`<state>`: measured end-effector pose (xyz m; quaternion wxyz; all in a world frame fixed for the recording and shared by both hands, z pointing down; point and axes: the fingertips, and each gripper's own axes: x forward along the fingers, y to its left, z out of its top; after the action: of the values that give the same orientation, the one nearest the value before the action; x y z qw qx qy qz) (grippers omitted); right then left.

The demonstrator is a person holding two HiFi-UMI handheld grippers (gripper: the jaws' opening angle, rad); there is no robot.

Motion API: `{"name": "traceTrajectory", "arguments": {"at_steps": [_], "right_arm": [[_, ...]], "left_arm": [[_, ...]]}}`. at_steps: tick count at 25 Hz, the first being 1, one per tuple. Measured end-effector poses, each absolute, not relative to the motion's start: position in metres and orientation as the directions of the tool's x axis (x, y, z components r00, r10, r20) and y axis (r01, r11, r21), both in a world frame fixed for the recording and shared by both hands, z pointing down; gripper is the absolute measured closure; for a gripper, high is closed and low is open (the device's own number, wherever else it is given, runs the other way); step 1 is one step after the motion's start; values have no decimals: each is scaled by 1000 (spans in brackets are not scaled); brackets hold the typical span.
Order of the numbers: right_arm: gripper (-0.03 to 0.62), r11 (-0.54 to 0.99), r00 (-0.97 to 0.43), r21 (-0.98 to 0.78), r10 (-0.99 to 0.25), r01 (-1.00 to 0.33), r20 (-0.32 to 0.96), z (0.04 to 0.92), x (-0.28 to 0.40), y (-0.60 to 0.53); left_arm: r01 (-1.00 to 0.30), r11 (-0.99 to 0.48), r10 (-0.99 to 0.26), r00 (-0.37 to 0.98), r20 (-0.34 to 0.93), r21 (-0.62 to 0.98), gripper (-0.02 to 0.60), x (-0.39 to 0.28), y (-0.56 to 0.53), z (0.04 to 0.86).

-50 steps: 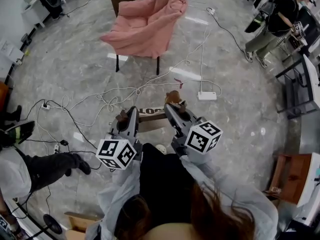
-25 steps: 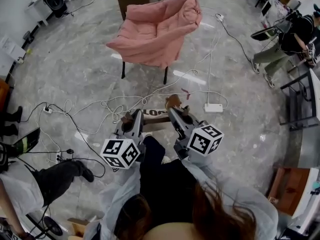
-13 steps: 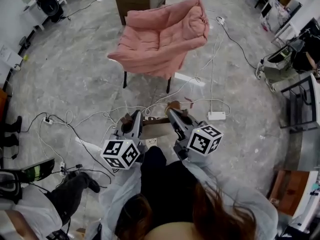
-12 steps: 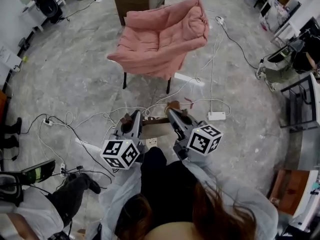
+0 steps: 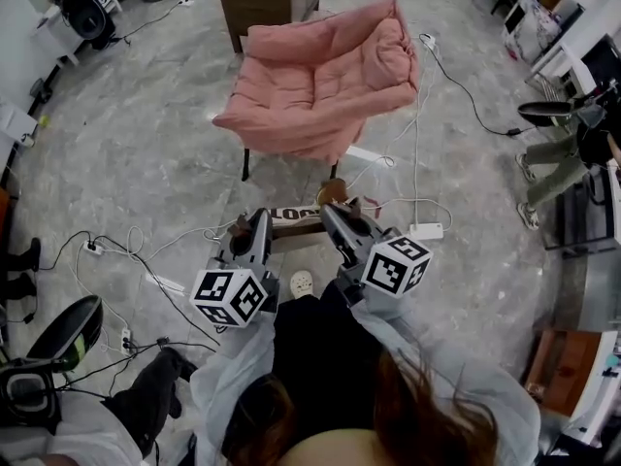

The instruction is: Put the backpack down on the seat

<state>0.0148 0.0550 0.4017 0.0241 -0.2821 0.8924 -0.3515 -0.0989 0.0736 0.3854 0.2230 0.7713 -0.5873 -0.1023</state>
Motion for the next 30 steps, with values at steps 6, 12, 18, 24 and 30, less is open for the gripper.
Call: {"name": "traceTrajectory", "arguments": {"at_steps": [6,12,18,24,30], "right_arm": [[585,590,-853,-658,-498,-467,158,402,-4,48],[585,617,-873,-650,-463,-444,157,400,-24,26],[585,616,-901,-689,-413,-382,131,402,-52,-10],[585,631,-921,-708,-382,-319,74,385,-87,-75],[585,613,-924,-748,-383,-255,1,362,-109,-140]], "left_arm": [[-867,-203,-956,276,100,456,566,-117,68,380],[-880,-177,-965,243,96,440,567,-137,46,379],[-902,-120,-976,184,117,415,567,-162,16,384],[-913,-88,-984,143,110,399,566,-196,-42,370],[-926,-82,-989,123,88,369,568,-219,-104,352]]}}
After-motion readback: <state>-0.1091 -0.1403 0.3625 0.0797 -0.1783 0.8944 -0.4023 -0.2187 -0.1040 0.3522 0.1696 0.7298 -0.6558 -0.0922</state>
